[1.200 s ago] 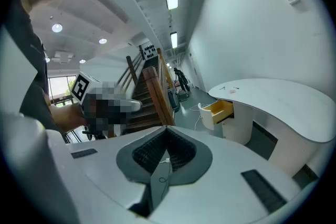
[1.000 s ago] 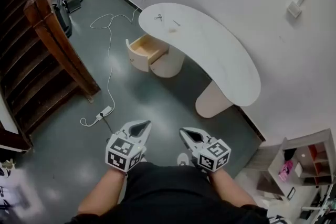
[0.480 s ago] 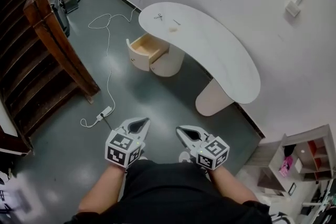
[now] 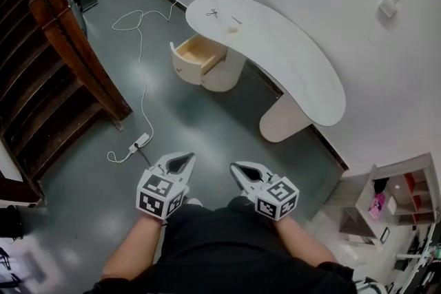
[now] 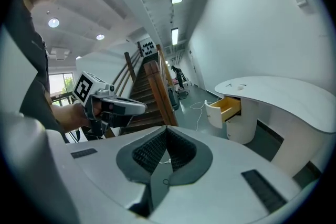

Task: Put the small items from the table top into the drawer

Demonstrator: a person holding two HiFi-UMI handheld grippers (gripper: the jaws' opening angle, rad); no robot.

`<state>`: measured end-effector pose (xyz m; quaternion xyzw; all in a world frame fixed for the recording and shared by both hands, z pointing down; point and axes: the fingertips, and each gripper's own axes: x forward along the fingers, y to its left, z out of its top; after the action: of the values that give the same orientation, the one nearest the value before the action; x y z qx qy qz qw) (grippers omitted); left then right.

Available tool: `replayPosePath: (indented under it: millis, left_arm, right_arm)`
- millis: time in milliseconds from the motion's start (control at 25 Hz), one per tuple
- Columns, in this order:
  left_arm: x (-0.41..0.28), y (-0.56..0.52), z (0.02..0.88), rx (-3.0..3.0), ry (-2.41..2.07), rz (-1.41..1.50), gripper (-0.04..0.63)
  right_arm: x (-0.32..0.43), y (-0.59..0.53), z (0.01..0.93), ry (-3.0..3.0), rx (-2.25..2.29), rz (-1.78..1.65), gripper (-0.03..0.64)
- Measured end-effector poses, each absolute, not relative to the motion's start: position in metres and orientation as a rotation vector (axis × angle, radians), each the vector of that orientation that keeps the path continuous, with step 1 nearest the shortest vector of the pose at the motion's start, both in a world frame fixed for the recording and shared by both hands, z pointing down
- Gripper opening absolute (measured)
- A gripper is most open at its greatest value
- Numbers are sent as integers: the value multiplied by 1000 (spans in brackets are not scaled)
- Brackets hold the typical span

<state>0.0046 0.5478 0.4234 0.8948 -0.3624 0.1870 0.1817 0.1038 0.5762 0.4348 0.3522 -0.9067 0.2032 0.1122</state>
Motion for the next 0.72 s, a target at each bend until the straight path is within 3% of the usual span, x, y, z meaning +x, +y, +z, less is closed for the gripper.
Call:
replayPosePath:
  millis: [720]
  left_arm:
    - [-11, 514, 439, 2518, -986, 527, 15]
  right_arm:
    - [89, 524, 443, -2648, 1089, 643, -2]
